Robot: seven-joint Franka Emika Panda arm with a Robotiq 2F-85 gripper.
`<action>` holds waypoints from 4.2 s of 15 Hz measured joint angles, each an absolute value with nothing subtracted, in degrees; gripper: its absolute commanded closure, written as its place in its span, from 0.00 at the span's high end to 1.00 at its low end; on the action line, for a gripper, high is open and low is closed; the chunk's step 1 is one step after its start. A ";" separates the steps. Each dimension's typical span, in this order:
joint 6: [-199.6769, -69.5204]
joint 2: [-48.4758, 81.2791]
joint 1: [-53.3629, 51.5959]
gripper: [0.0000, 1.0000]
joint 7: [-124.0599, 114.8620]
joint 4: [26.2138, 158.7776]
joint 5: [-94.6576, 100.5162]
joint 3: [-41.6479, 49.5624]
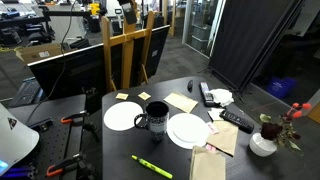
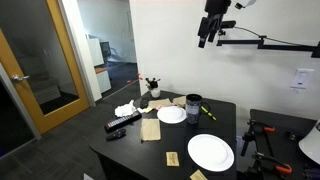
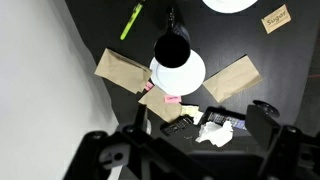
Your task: Put the pen in the mug
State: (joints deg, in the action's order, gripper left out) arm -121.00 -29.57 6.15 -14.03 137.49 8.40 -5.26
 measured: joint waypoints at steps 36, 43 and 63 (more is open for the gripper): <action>-131.48 -29.08 18.86 1.00 -20.91 153.91 6.79 9.34; -142.28 -25.07 23.33 1.00 -24.32 159.60 6.92 9.27; -166.27 1.35 19.69 1.00 -24.91 153.95 0.60 10.45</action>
